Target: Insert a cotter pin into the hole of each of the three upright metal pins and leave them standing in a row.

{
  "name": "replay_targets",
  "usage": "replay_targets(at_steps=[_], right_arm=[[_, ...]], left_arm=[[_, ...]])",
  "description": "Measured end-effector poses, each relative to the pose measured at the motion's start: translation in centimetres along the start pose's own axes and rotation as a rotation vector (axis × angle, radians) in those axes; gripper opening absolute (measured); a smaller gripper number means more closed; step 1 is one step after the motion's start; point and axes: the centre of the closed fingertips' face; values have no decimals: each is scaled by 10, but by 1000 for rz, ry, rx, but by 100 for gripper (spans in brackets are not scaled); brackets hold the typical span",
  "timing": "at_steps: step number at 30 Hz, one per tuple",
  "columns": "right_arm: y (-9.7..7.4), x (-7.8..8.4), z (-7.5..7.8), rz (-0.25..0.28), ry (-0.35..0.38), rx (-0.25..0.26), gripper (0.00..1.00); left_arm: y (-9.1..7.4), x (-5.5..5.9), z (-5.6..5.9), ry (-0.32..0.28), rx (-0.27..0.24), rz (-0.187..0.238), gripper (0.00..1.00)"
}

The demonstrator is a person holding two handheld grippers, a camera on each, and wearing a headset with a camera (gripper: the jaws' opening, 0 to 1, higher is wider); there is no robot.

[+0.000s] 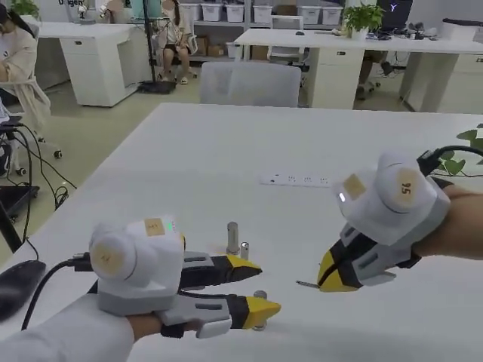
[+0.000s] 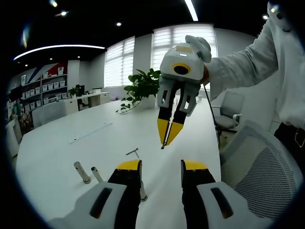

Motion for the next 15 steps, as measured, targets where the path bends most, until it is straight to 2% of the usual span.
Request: replay_targets(at_steps=[9,15], right_arm=[[2,-20,-6,5,-27,-28,2],[4,-25,-9,-8,-45,-43,2]], left_arm=[[12,4,12,19,29,-30,24],[16,5,19,12,51,-42,21]])
Point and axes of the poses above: the centre of the closed fingertips' face, and the gripper's own axes: y roughly forward along the fingers, z roughly to its right, x roughly out of its underside, and after that the axes turned 13 degrees about -y, right-handed
